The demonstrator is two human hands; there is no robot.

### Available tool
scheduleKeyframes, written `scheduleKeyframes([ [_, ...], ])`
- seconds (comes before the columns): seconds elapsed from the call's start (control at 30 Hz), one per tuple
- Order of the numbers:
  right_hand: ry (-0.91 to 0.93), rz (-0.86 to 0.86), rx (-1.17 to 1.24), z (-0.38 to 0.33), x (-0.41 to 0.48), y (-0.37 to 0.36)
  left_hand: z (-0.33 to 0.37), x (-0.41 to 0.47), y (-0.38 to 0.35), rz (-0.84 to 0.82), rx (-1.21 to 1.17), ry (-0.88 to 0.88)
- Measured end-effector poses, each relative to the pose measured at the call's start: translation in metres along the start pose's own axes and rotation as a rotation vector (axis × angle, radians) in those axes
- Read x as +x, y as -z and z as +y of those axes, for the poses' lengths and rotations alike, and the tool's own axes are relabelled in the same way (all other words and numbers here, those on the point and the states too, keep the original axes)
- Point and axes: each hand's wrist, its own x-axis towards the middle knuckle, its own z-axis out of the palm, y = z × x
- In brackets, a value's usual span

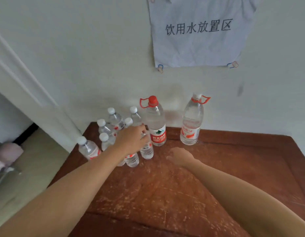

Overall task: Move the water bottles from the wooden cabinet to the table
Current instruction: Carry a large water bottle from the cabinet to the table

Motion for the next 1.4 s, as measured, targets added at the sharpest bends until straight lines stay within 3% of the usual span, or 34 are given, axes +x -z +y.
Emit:
scheduleKeyframes([
  [0.23,0.426,-0.034,-0.345,-0.176,-0.081,-0.101,-0.15,-0.241,0.018,0.045,0.029,0.421],
  [0.5,0.968,-0.135,-0.585,-0.395,-0.216,-0.262,-0.244,-0.555,0.029,-0.012,0.089,0.965],
  [0.73,1.364,-0.194,-0.772,-0.546,-0.322,-0.402,-0.287,-0.761,0.008,0.003,-0.045,1.374],
  [1.0,1.786,-0.269,-0.977,-0.713,-0.422,-0.564,-0.359,-0.936,0.006,0.03,-0.159,1.746],
  [1.13,2.015,-0.327,-1.018,-0.806,-0.506,-0.647,-0.382,-1.035,0.014,0.113,-0.196,1.956],
  [1.4,2.385,-0.475,-1.123,-0.871,-0.695,-0.794,-0.343,-1.21,-0.011,0.147,-0.366,2.336],
])
